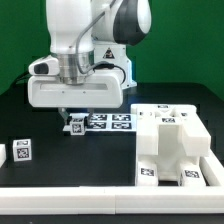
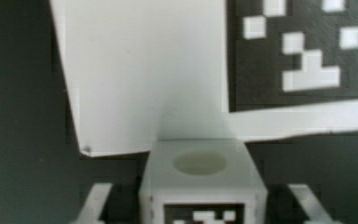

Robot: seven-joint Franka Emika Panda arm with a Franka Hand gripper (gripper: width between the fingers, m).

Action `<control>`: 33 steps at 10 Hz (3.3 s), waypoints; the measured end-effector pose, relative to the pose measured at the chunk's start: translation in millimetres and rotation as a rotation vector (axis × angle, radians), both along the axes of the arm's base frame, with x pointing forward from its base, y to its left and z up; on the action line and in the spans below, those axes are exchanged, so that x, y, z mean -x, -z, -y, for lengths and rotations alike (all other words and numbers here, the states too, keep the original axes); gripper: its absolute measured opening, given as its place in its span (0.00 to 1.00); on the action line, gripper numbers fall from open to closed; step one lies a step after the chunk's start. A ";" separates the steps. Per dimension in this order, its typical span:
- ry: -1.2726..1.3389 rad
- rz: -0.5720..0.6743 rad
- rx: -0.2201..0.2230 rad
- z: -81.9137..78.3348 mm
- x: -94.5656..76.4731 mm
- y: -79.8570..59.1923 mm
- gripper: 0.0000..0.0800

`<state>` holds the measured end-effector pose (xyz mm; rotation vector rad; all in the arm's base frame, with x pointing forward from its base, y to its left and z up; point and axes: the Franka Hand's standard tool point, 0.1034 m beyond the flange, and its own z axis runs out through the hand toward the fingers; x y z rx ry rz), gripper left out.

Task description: Assemble chair

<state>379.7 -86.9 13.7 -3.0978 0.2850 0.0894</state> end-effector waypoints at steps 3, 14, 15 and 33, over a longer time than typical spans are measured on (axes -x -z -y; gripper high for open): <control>-0.001 0.000 0.000 0.2 0.2 0.1 0.64; 0.013 -0.572 -0.284 -5.0 -13.7 -5.1 0.81; 0.012 -0.602 -0.295 -5.2 -14.8 -2.8 0.81; 0.105 -0.870 -0.334 -6.3 -18.3 -0.3 0.33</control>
Offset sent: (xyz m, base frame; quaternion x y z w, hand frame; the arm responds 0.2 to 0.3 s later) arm 0.0000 0.0000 0.0000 0.0000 0.0000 0.0000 1.0000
